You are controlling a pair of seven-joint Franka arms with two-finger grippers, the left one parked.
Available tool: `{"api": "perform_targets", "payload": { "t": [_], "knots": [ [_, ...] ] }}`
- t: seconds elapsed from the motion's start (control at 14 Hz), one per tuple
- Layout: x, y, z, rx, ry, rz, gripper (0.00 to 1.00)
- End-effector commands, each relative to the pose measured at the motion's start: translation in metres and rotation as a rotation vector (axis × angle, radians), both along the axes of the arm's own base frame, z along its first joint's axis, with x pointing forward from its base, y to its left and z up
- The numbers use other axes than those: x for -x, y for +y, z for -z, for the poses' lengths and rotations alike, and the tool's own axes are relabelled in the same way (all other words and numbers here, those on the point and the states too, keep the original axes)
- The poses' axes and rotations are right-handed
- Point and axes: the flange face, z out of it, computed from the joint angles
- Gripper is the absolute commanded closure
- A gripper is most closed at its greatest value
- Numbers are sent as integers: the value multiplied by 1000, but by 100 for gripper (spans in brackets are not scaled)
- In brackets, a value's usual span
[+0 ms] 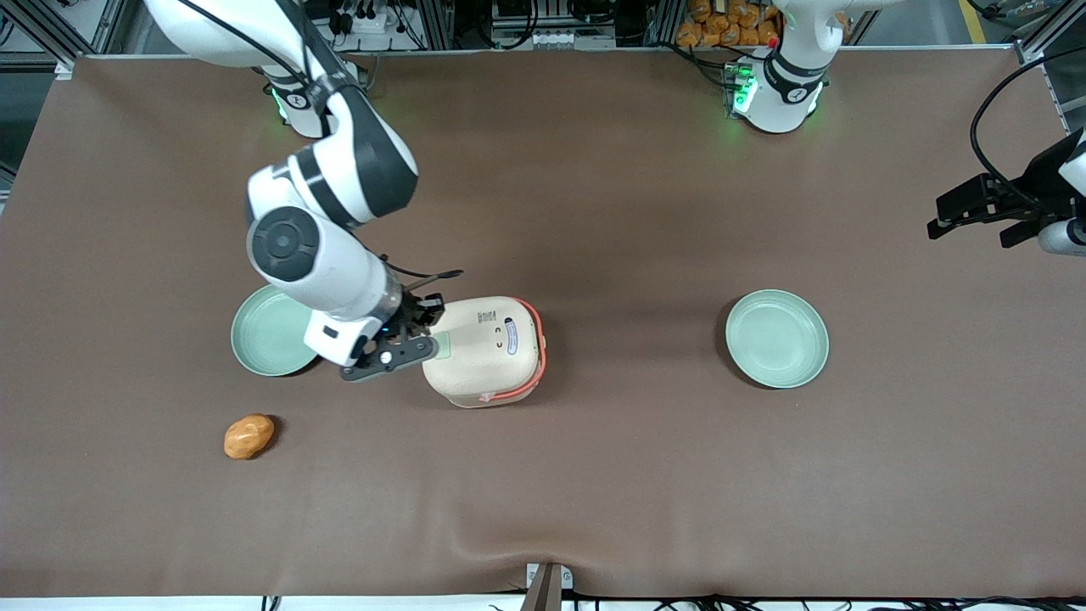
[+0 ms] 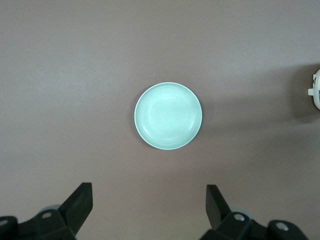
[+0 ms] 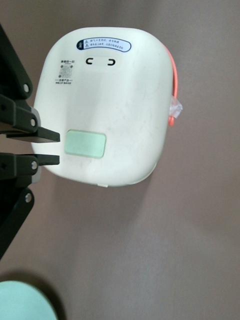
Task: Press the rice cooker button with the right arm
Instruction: 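Press down on the rice cooker's green lid button with the right gripper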
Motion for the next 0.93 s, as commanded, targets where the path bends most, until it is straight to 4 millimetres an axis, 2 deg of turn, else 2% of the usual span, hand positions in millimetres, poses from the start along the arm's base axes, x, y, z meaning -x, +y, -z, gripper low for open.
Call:
{"api": "perform_targets", "payload": {
  "t": [0.0,0.5,0.64,0.86],
  "knots": [
    [-4,6,12,-7,6,15,82],
    [-10,11,46,-16,23,27,81],
    [-7,19,48,-22,19,18,81],
    [-8,20,52,-21,19,19,81]
  ]
}}
